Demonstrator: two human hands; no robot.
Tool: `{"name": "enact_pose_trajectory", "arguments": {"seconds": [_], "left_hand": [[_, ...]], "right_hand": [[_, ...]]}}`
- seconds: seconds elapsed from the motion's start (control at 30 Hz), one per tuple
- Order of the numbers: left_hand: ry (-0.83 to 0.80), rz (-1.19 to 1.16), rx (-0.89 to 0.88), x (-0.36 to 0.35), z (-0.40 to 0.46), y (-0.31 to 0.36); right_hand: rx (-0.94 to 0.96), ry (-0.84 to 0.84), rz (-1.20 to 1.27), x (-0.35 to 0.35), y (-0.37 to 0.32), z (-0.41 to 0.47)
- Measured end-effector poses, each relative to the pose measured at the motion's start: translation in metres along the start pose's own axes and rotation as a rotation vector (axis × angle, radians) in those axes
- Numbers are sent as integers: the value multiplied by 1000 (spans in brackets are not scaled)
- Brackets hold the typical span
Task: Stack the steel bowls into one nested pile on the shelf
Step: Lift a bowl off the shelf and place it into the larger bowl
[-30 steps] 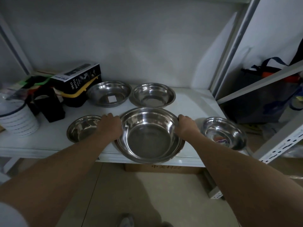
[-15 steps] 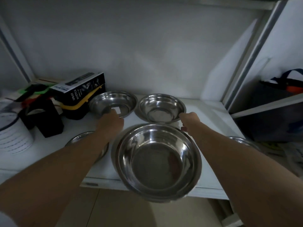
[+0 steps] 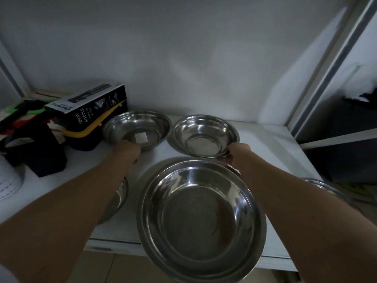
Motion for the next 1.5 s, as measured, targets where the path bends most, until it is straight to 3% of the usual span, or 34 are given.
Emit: {"name": "enact_pose_trajectory", "arguments": {"seconds": [0.2,0.37,0.7,0.87,1.0,1.3,1.5], "left_hand": [[-6,-9,-77,-4,-5,9],[-155,-57,-64,-48,-29,27],[-378,104,-97,-98,-57,51],[12,101,-170,-54,-40,71],[-7,-93,-289,-54,-35,95],[-12,249,-313,-56,-38,79],[-36,324,-306,-69,-30,66]], "right_hand": [[129,62,151,24,-22,-7],[178,39,258,47,-42,-21],[181,9,155,40,-47,-28],[183,-44,136,25,-51,-33],[223,-83,61,9,-58,-38],[245,59,-416,8,-42,-23],[225,65,-477,4,-25,-4]]}}
Point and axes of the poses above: each hand's wrist, its own z-axis towards the middle knuckle, its own x-axis out of the back of the hand, y = z × x, the point moved 5 cm from there along z, towards the middle knuckle, and after that the axes turned 7 degrees about -x, right-handed, at the moved point
